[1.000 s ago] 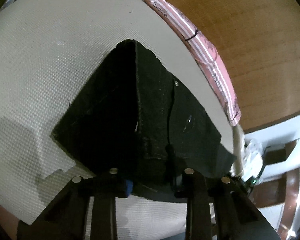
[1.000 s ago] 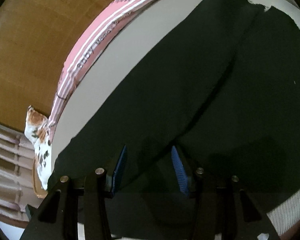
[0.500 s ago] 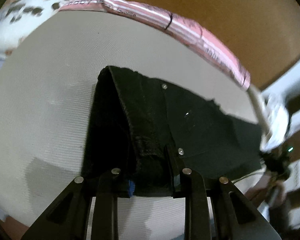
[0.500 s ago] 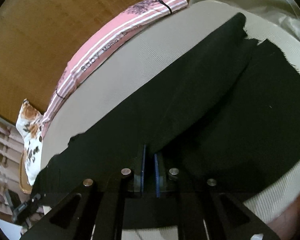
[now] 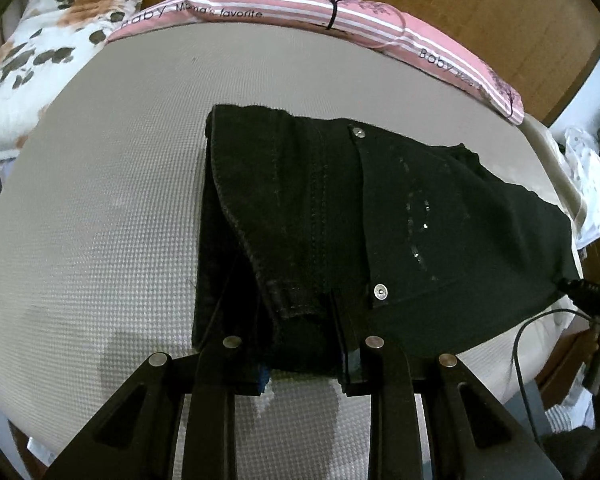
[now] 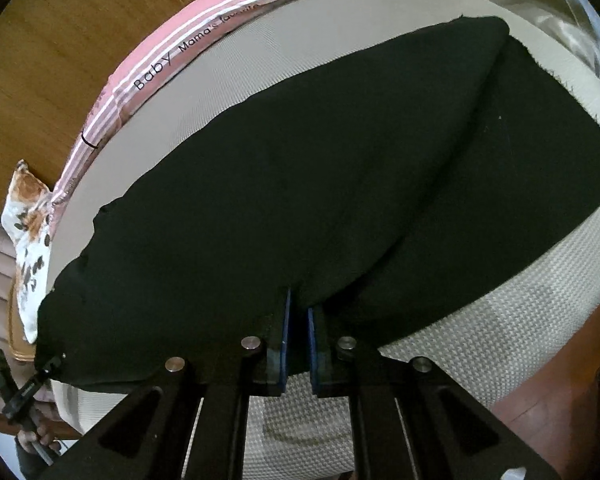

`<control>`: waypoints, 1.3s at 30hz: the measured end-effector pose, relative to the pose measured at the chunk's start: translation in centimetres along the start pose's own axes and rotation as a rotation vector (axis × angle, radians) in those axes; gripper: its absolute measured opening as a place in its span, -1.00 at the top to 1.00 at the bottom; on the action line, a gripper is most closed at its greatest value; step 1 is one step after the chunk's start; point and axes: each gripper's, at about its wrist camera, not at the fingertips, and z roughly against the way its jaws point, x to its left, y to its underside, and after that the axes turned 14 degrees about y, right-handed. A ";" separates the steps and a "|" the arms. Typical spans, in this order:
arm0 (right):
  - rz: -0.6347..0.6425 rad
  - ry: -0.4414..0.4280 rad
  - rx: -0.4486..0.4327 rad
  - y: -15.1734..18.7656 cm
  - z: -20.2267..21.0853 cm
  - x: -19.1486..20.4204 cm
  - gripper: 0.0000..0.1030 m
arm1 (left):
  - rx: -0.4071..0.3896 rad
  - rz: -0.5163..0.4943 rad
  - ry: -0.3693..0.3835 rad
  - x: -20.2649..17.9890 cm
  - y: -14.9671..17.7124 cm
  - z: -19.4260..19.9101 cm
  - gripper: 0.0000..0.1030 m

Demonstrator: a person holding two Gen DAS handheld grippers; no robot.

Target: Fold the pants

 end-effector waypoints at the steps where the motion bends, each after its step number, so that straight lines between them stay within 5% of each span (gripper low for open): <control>1: -0.001 0.003 0.001 0.1 -0.2 -0.1 0.87 | 0.002 0.006 -0.005 0.0 0.0 -0.2 0.48; 17: -0.140 -0.182 0.005 -0.6 -0.5 -3.7 0.47 | -0.060 -0.033 -0.066 -3.4 2.8 3.1 0.38; 22: -0.240 -0.255 0.021 -1.8 -1.3 -6.2 0.48 | -0.108 -0.178 -0.144 -7.6 3.7 4.1 0.35; 27: -0.284 -0.259 0.008 -3.6 -1.7 -8.3 0.47 | -0.147 -0.314 -0.143 -11.8 2.8 3.3 0.24; 31: -0.302 -0.216 -0.016 -5.0 -1.4 -10.1 0.46 | -0.135 -0.295 -0.106 -12.2 1.9 3.6 0.21; 34: -0.325 -0.188 -0.048 -5.9 -0.9 -12.2 0.20 | -0.168 -0.276 -0.133 -11.2 1.7 5.1 0.18; 39: -0.342 -0.191 -0.053 -7.5 -1.3 -13.7 0.19 | -0.200 -0.242 -0.089 -11.4 1.6 6.2 0.18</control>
